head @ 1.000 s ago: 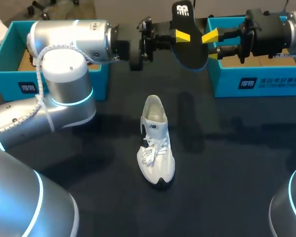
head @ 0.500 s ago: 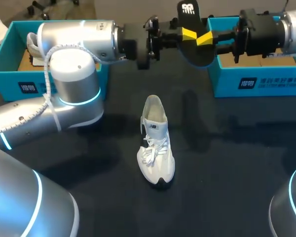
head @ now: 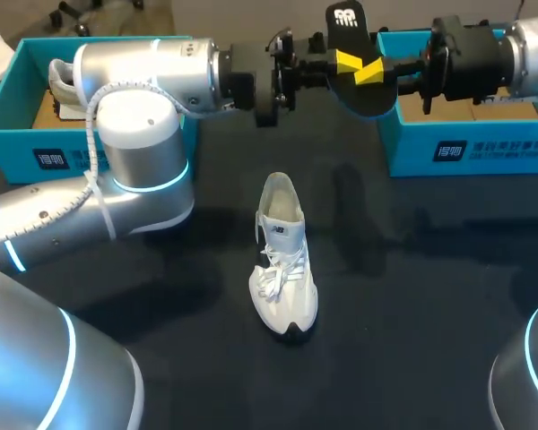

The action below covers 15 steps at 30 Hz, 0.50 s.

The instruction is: Take the shoe out of the shoebox, open the shoe tongue, remove and reinsert the insole, then place the shoe into the shoebox

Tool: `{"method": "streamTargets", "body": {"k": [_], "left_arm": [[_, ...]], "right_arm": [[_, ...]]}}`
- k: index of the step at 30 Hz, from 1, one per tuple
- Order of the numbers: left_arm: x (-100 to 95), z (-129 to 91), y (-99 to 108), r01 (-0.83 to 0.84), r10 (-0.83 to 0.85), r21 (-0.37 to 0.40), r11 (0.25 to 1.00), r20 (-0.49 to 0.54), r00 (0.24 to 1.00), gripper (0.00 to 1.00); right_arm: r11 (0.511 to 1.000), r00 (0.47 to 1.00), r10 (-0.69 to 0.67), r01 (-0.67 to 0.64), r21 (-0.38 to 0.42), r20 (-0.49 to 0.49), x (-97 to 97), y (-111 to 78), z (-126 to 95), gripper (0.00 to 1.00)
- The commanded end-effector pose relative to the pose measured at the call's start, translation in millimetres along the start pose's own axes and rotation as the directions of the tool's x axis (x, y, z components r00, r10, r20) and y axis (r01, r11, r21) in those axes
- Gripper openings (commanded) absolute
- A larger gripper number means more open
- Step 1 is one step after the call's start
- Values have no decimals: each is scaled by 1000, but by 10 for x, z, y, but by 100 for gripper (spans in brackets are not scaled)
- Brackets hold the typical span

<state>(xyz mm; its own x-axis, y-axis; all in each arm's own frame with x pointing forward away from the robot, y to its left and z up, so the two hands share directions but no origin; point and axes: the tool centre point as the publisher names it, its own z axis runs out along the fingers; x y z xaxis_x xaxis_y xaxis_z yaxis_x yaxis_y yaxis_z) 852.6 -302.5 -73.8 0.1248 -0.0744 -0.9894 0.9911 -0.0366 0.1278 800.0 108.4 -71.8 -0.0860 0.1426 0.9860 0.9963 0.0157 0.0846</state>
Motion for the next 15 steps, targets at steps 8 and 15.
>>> {"method": "streamTargets", "body": {"k": [8,15], "left_arm": [[-19,-1,-21,-7,7,-1,1000,7,1000,15],[-60,-107,-38,12,-12,2,1000,-3,1000,100]], "right_arm": [[1000,1000,1,-1,-1,-3,-24,-8,33,0],[1000,1000,-10,10,-18,8,-47,-13,14,0]]}}
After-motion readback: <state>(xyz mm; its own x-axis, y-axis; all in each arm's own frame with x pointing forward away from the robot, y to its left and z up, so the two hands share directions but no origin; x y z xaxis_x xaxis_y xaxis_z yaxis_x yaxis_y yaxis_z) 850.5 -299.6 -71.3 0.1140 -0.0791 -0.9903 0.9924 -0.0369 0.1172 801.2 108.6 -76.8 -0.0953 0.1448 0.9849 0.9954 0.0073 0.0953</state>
